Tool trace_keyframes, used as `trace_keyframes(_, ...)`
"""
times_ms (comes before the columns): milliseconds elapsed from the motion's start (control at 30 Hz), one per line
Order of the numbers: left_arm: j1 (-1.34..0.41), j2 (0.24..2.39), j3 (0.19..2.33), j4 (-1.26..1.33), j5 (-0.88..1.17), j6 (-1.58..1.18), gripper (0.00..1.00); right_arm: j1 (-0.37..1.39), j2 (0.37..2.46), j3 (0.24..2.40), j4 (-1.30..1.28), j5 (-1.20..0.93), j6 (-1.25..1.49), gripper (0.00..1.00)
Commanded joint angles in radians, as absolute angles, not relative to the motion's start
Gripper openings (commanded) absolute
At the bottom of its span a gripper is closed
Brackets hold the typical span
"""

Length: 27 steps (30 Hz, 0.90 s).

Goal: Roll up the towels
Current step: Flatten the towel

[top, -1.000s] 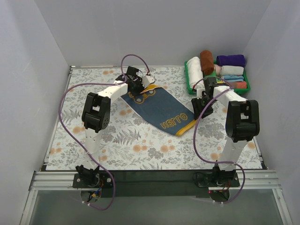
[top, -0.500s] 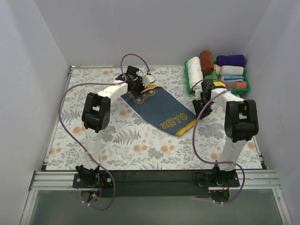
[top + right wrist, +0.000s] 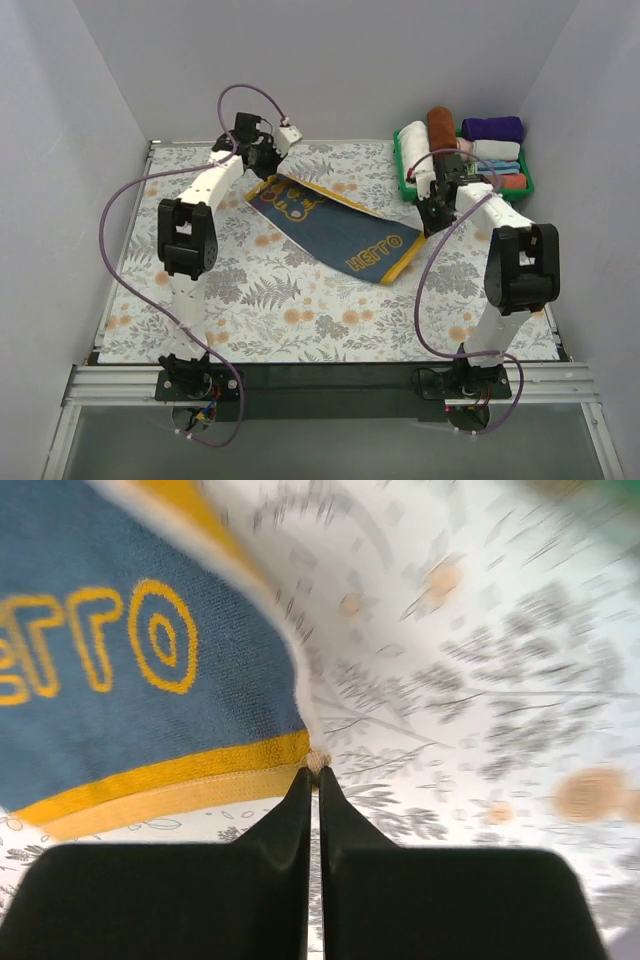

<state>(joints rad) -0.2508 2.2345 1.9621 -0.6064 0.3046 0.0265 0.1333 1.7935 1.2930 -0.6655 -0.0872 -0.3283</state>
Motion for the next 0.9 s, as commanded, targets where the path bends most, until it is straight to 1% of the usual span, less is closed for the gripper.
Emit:
trace_keyframes(0, -0.207, 2.083, 2.016, -0.673, 0.348, 0.031, 0.00, 0.127, 1.677, 1.435, -0.672, -0.100, -0.434, 0.01)
trace_keyframes(167, -0.164, 1.964, 1.994, -0.684, 0.370, 0.018, 0.00, 0.126, 1.605, 1.512, -0.703, -0.129, -0.480, 0.01)
trace_keyframes(400, -0.127, 1.763, 1.922, -0.761, 0.380, 0.048, 0.00, 0.126, 1.398, 1.516, -0.727, -0.164, -0.555, 0.01)
trace_keyframes(500, -0.114, 1.622, 1.818, -0.793, 0.390, 0.069, 0.00, 0.127, 1.307, 1.500, -0.755, -0.184, -0.598, 0.01)
trace_keyframes(533, -0.112, 1.539, 1.787, -0.804, 0.387, 0.077, 0.00, 0.126, 1.284, 1.496, -0.764, -0.198, -0.607, 0.01)
trace_keyframes(567, -0.110, 1.496, 1.710, -0.808, 0.384, 0.087, 0.00, 0.126, 1.237, 1.483, -0.779, -0.204, -0.623, 0.01)
trace_keyframes(700, -0.109, 1.292, 1.548, -0.868, 0.402, 0.104, 0.00, 0.127, 1.123, 1.448, -0.819, -0.238, -0.658, 0.01)
trace_keyframes(800, -0.109, 1.146, 1.464, -0.931, 0.413, 0.109, 0.00, 0.127, 1.043, 1.425, -0.862, -0.265, -0.689, 0.01)
trace_keyframes(867, -0.109, 1.068, 1.448, -0.989, 0.413, 0.107, 0.00, 0.127, 0.991, 1.419, -0.903, -0.293, -0.704, 0.01)
